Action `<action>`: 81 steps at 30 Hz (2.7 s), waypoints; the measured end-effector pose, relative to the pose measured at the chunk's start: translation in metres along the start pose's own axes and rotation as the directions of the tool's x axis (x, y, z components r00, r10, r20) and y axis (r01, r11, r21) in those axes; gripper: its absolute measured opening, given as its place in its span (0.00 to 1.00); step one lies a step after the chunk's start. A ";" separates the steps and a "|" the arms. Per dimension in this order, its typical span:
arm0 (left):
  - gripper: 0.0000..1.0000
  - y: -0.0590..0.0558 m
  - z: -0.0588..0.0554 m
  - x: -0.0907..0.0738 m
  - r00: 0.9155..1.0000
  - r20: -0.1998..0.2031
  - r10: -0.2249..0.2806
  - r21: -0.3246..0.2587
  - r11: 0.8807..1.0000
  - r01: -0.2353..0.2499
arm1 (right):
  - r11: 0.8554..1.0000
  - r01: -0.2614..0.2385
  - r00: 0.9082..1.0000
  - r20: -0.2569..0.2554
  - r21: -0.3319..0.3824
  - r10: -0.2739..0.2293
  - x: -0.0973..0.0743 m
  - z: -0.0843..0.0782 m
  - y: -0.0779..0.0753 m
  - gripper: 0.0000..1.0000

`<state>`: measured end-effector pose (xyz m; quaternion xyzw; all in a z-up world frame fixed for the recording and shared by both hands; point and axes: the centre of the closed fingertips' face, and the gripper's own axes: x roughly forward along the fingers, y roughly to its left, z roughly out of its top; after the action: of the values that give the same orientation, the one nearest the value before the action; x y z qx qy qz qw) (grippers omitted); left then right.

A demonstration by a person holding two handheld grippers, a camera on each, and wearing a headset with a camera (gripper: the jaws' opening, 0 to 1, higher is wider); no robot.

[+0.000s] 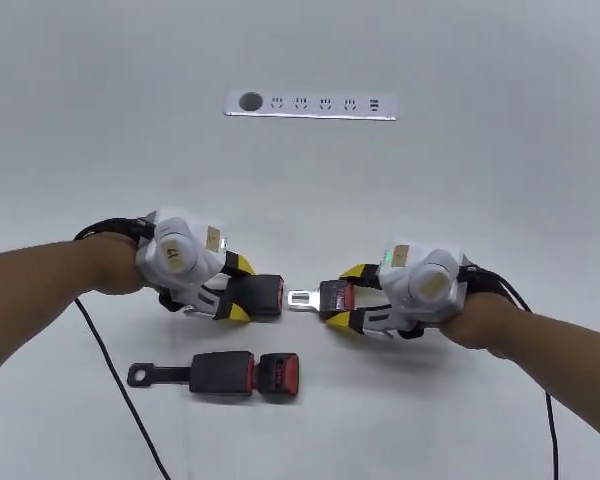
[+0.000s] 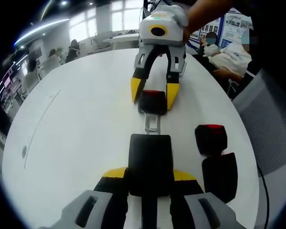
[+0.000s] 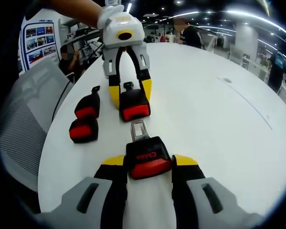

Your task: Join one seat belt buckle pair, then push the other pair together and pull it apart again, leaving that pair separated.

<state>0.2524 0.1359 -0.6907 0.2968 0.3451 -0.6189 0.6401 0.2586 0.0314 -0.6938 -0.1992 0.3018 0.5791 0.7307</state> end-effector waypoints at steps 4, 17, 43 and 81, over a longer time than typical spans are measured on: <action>0.34 0.001 -0.001 0.000 1.000 0.002 0.002 -0.002 1.000 -0.002 | 1.000 0.001 1.000 0.002 0.002 -0.001 -0.005 -0.005 -0.002 0.35; 0.34 -0.001 0.000 0.000 1.000 0.001 0.003 -0.007 1.000 -0.003 | 1.000 0.008 1.000 0.012 0.004 -0.008 -0.030 -0.019 -0.002 0.35; 0.34 -0.001 0.001 0.000 1.000 -0.002 0.013 -0.023 1.000 -0.013 | 1.000 0.023 1.000 0.019 -0.004 -0.023 -0.050 -0.036 -0.006 0.36; 0.82 0.017 0.022 -0.066 0.889 0.084 0.450 -0.465 0.807 -0.365 | 0.888 0.383 0.903 0.101 0.255 -0.418 -0.092 -0.004 -0.031 0.84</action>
<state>0.2716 0.1581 -0.6248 0.1524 0.3398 -0.3984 0.8382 0.2741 -0.0459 -0.6367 -0.1267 0.2617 0.3904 0.8735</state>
